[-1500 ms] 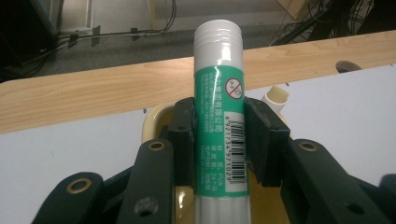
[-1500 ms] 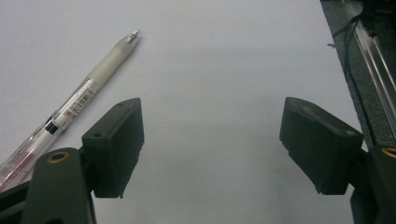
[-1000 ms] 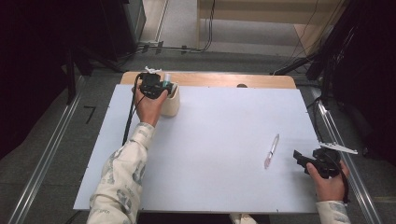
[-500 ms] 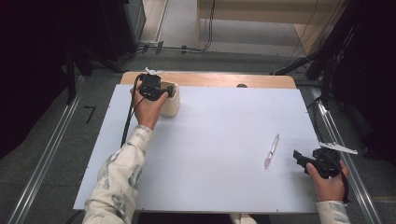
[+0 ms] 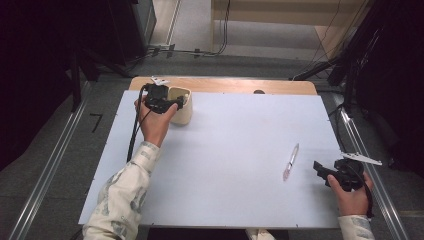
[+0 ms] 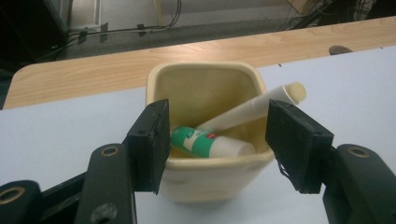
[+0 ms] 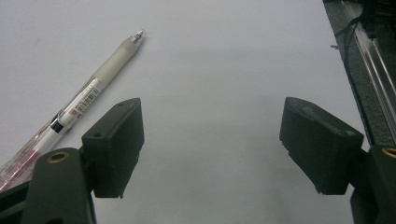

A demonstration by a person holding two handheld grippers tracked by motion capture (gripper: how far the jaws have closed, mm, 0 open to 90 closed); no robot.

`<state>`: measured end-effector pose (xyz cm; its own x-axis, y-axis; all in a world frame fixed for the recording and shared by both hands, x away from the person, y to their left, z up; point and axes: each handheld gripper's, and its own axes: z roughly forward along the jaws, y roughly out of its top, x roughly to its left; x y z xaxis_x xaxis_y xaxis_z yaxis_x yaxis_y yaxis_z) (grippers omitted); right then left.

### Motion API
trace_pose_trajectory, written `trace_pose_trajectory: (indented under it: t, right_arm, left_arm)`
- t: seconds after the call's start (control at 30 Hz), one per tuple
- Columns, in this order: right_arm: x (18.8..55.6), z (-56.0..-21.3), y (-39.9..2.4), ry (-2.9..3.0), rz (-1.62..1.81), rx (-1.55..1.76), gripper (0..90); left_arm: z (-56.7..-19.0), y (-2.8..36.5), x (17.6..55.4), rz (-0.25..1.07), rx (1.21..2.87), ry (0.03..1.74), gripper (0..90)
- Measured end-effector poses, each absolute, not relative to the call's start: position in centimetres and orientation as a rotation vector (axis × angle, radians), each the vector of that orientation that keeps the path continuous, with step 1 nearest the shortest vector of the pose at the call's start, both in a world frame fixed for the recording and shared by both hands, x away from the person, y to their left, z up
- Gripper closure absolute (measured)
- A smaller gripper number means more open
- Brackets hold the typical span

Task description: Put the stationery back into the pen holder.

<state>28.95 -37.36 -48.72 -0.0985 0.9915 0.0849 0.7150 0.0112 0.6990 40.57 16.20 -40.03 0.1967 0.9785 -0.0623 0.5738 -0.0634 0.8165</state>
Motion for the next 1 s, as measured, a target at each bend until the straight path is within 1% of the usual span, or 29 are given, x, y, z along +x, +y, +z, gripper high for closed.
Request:
trace_pose_trajectory:
  t: [0.33, 0.6, 0.67, 1.0]
  right_arm:
    - [28.9, -48.7, -37.1, 1.865, 0.84, 1.739, 20.6]
    - [28.9, -48.7, -36.9, 1.871, 0.84, 1.739, 20.6]
    - [28.9, -48.7, -36.9, 1.874, 0.838, 1.735, 20.5]
    - [28.8, -48.7, -36.5, 1.881, 0.834, 1.731, 20.6]
  left_arm:
    - [-40.6, 16.3, 38.9, 0.675, 1.753, 1.476, 37.5]
    - [-41.1, 15.8, 36.9, 0.65, 1.756, 1.463, 31.7]
    - [-41.5, 15.8, 36.3, 0.627, 1.756, 1.459, 30.7]
    - [-42.9, 16.1, 34.5, 0.6, 1.761, 1.48, 29.8]
